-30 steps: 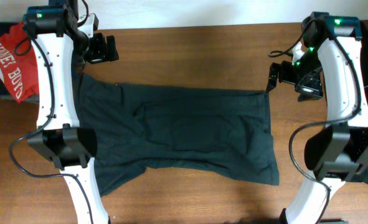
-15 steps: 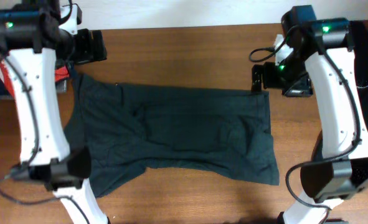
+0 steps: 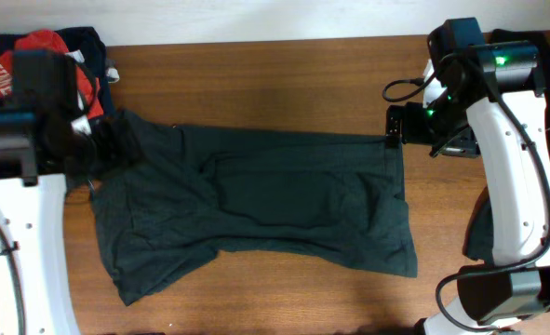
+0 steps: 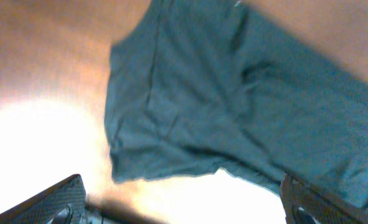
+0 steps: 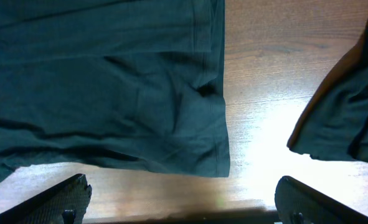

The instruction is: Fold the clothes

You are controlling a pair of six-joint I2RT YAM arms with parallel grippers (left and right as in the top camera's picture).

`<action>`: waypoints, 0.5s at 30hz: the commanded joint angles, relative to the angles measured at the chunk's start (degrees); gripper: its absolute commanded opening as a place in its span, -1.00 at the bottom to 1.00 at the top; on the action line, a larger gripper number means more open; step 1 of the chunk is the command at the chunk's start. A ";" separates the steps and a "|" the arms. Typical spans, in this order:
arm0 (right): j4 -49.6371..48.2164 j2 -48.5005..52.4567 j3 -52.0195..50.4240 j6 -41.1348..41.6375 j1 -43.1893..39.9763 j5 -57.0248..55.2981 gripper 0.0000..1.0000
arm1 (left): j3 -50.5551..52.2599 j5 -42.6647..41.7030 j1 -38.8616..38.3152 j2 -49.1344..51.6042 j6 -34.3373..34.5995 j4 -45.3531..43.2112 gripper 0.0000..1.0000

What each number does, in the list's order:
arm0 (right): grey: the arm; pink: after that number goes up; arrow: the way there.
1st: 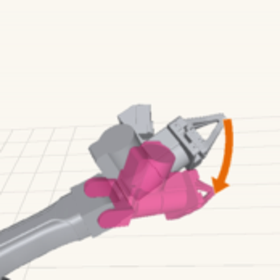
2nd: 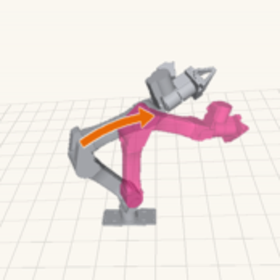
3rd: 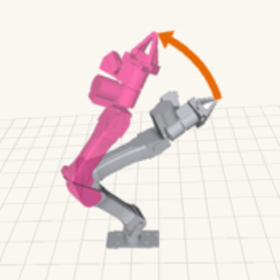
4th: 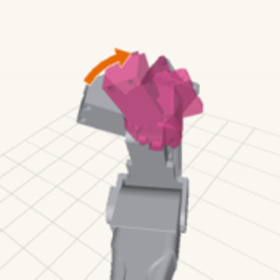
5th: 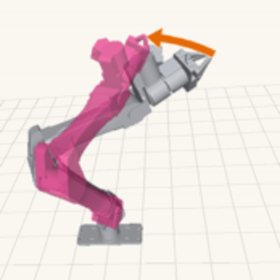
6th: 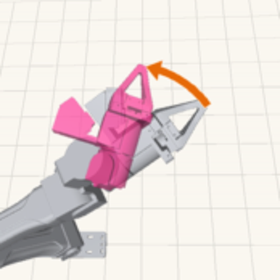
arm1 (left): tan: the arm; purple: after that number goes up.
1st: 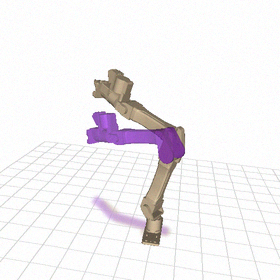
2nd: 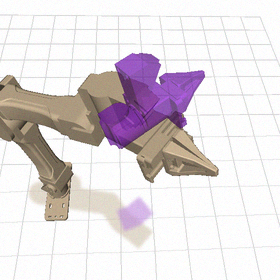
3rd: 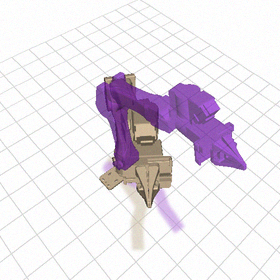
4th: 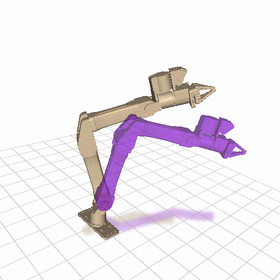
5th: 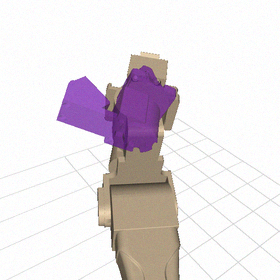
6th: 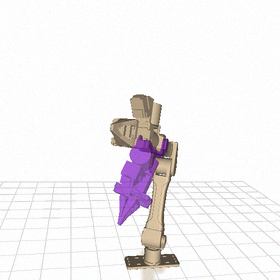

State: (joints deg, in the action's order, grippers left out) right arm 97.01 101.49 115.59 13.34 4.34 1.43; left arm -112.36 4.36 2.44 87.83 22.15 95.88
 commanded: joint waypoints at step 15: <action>0.33 -1.05 -0.33 0.87 0.15 -1.27 0.98 | 46.49 0.68 0.46 -7.19 9.92 -14.47 0.96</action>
State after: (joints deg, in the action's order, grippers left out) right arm 96.99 101.49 115.26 13.54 4.34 1.28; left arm -68.90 3.27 2.44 82.06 28.36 81.89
